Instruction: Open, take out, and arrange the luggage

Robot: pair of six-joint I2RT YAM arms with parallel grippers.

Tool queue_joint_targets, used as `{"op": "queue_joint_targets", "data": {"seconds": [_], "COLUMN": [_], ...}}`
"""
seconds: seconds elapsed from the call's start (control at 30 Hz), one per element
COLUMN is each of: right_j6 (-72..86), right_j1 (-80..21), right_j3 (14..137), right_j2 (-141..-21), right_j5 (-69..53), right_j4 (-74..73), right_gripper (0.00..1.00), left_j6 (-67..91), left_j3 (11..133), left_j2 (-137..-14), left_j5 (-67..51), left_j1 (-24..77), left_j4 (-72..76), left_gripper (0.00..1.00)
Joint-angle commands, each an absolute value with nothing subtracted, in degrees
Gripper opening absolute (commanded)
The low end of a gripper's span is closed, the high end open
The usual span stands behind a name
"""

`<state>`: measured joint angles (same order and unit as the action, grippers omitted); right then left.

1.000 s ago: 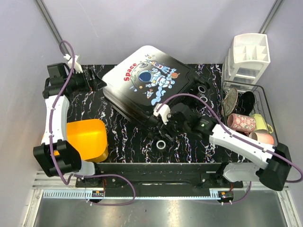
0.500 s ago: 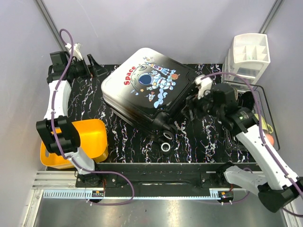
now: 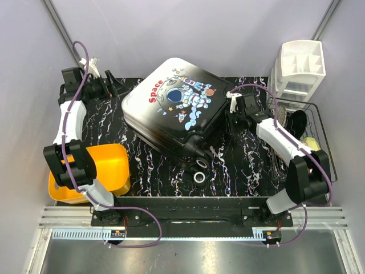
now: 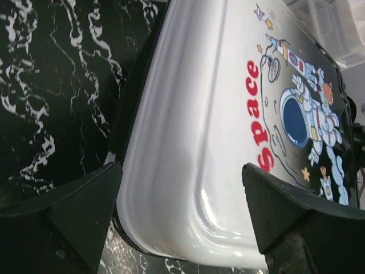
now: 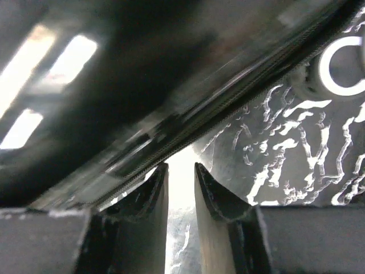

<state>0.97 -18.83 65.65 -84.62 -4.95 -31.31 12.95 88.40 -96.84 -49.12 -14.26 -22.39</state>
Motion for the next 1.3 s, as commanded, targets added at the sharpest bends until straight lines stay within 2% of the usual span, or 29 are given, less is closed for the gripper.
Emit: {"op": "queue_joint_targets", "data": {"seconds": [0.0,0.2,0.4,0.53,0.6,0.63,0.73,0.77,0.87,0.9,1.1,1.27], "right_j6": [-5.26,-5.72,-5.63,-6.5,-6.77,-6.85,-7.91,-9.39,-15.45,-17.12,-23.99,-22.94], "right_j1": [-18.81,-19.33,-21.27,-20.39,-18.65,-17.85,-13.02,-11.44,-7.21,-6.69,-6.24,-7.38], "right_j3": [70.39,86.55,104.22,108.02,105.48,102.42,97.57,94.77,88.96,87.12,71.65,55.83], "right_j2": [-93.56,-108.86,-121.35,-121.3,-117.71,-116.12,-109.53,-108.21,-103.2,-100.57,-92.91,-88.51], "right_j5": [-4.74,-14.67,-16.35,-16.0,-17.66,-18.62,-26.78,-32.64,-40.31,-41.3,-48.07,-51.67], "right_j4": [-15.92,-8.88,-6.77,-7.47,-7.82,-8.08,-10.1,-12.02,-16.59,-17.39,-17.24,4.19], "right_gripper": [0.3,0.28,0.31,0.36,0.41,0.48,0.61,0.71,0.86,0.88,0.84,0.84], "left_j6": [12.04,12.83,13.01,12.57,12.04,11.87,11.43,11.25,10.64,10.29,8.97,7.38], "left_j3": [84.65,80.52,77.96,79.1,80.41,80.94,82.35,82.7,83.14,83.23,82.62,83.58], "left_j2": [-92.29,-88.69,-87.01,-87.1,-87.62,-87.8,-88.42,-88.5,-88.33,-87.72,-84.73,-84.46], "left_j5": [-50.01,-50.01,-49.31,-49.74,-50.18,-51.4,-54.13,-54.66,-55.81,-55.64,-53.97,-53.17], "left_j1": [-16.61,-20.56,-22.41,-23.38,-23.47,-23.55,-23.55,-23.47,-23.03,-22.68,-20.04,-17.41], "left_j4": [-20.3,-20.13,-20.48,-21.36,-22.32,-22.59,-23.03,-22.94,-22.67,-22.5,-22.67,-25.57], "left_gripper": [0.91,0.91,0.91,0.91,0.91,0.91,0.91,0.91,0.91,0.91,0.92,0.92]}}
